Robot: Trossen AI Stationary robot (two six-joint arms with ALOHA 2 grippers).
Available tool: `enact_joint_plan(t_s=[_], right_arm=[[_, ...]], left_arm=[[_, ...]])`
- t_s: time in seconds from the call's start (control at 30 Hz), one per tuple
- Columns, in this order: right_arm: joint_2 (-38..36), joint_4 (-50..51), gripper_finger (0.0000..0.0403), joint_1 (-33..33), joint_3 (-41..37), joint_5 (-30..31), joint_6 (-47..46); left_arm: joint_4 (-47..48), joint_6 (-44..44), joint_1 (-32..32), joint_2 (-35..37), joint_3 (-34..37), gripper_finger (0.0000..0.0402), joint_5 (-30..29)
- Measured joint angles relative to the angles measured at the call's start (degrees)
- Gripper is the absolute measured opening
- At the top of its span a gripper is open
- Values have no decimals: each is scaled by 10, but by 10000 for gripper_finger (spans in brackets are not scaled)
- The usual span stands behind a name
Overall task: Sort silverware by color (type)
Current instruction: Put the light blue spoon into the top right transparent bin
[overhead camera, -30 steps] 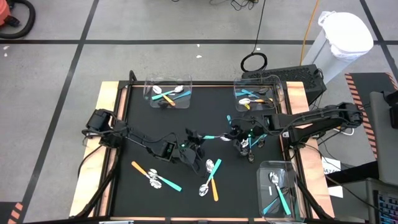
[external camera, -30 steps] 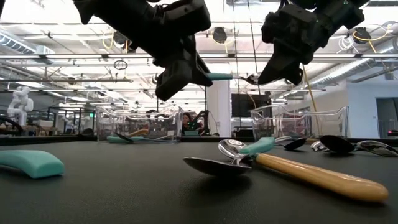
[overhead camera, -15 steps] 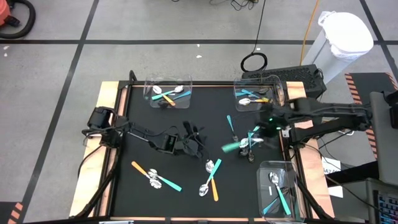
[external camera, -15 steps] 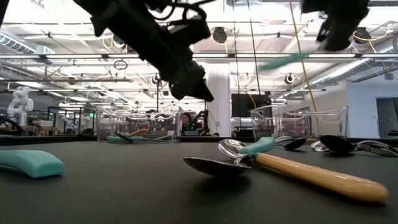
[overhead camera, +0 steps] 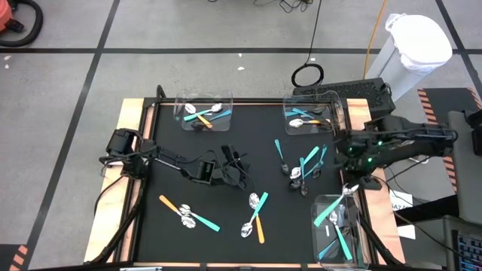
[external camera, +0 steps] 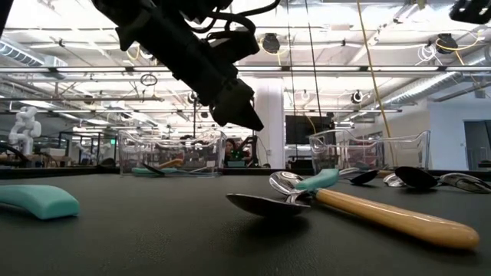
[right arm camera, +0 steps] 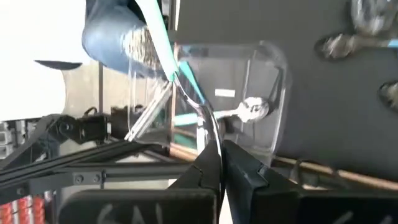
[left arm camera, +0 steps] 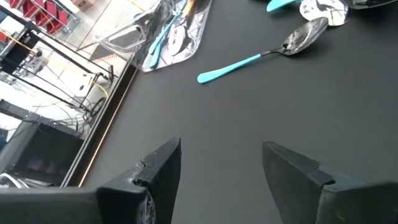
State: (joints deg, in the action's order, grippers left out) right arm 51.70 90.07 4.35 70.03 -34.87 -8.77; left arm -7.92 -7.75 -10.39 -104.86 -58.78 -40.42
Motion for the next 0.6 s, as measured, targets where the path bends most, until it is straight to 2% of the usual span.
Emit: enact_joint_plan(t_s=[0.23, 0.43, 0.53, 0.6], right_arm=[[-7, -8, 2, 41, -101, -12, -18], [-6, -105, 3, 40, -133, 11, -25], [-17, -165, 4, 37, -115, 69, -24], [-24, -195, 4, 30, -98, 162, -25]], left_arm=[[12, 2, 0, 0, 0, 216, 1], [2, 2, 0, 0, 0, 216, 1], [-12, 1, 3, 0, 0, 216, 6], [-17, 1, 5, 0, 0, 216, 13]])
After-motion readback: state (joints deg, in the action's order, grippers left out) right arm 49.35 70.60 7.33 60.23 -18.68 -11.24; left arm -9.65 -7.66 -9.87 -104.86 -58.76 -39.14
